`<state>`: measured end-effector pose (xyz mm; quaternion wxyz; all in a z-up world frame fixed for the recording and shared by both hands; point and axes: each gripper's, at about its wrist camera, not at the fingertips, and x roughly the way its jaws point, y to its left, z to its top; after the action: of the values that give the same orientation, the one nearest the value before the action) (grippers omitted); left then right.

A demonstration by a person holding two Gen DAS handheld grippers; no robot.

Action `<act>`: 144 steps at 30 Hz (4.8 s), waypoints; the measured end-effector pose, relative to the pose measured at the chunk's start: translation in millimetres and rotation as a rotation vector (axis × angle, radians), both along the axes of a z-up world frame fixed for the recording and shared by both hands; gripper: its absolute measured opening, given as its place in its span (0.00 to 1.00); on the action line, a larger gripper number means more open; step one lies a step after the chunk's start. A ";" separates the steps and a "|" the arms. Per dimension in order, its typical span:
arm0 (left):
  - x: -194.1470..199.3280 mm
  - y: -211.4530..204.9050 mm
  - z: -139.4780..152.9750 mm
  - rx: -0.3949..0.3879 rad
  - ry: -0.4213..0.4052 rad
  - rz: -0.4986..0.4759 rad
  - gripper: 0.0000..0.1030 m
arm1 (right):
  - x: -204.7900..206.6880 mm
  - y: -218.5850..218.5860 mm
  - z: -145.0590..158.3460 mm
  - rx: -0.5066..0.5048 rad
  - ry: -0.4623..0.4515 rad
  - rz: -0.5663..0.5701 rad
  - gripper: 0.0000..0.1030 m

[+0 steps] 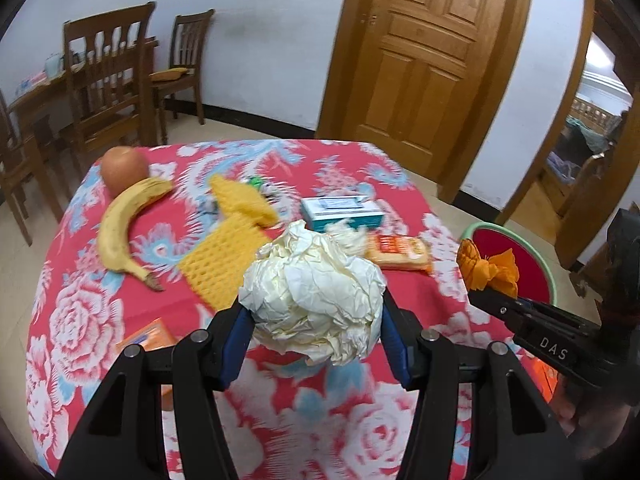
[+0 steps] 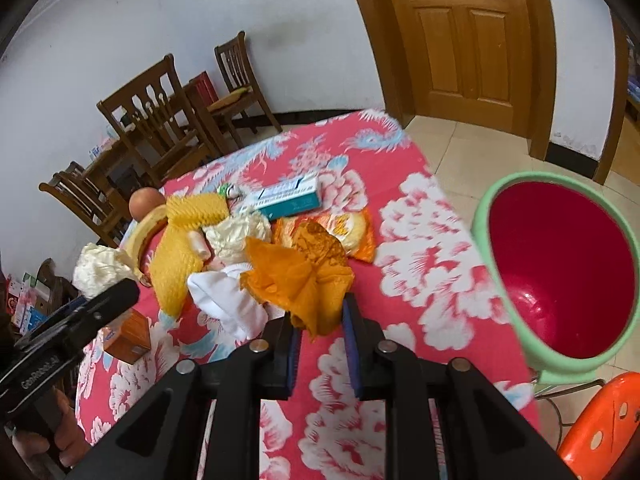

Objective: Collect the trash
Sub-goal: 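Carry both items over the red bucket and open both tools to drop them, then move both tools back over the table toward the remaining items, then grasp the small orange box with the left tool while the right tool grasps the white sock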

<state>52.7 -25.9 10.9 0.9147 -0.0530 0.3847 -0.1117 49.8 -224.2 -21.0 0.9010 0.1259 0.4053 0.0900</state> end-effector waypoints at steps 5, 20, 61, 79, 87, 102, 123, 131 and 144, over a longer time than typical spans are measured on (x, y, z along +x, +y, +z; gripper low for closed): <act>4.8 -24.9 7.8 -0.008 0.000 -0.064 0.57 | -7.5 -22.1 11.2 0.003 -0.021 -0.037 0.21; 21.0 -134.1 14.8 0.014 0.011 -0.283 0.56 | -20.9 -110.0 13.9 0.007 -0.017 -0.198 0.21; 57.2 -247.8 -22.4 0.078 0.089 -0.407 0.76 | -33.1 -235.5 -34.7 0.121 0.079 -0.416 0.51; 33.0 -158.9 13.5 0.082 0.020 -0.243 0.76 | -40.6 -183.1 4.0 0.119 0.003 -0.350 0.59; 24.1 -105.1 20.6 0.083 0.016 -0.132 0.76 | -31.7 -136.5 11.2 0.110 0.001 -0.246 0.60; 3.1 -0.2 10.8 0.079 0.029 0.073 0.77 | -18.1 -61.1 14.2 0.089 0.005 -0.107 0.64; -10.4 87.9 -23.0 0.058 0.111 0.258 0.79 | -2.2 25.7 5.0 0.056 0.050 0.054 0.70; -8.9 93.3 -35.7 0.044 0.141 0.260 0.79 | 7.1 51.4 -5.6 0.030 0.078 0.110 0.70; -4.3 99.4 -55.6 0.036 0.194 0.269 0.79 | 30.4 73.8 -26.7 0.018 0.113 0.152 0.67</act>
<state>48.5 73.5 -44.8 0.8808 -0.0983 0.4626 0.0242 80.2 -150.4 -47.6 0.8661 0.1079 0.4631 0.1544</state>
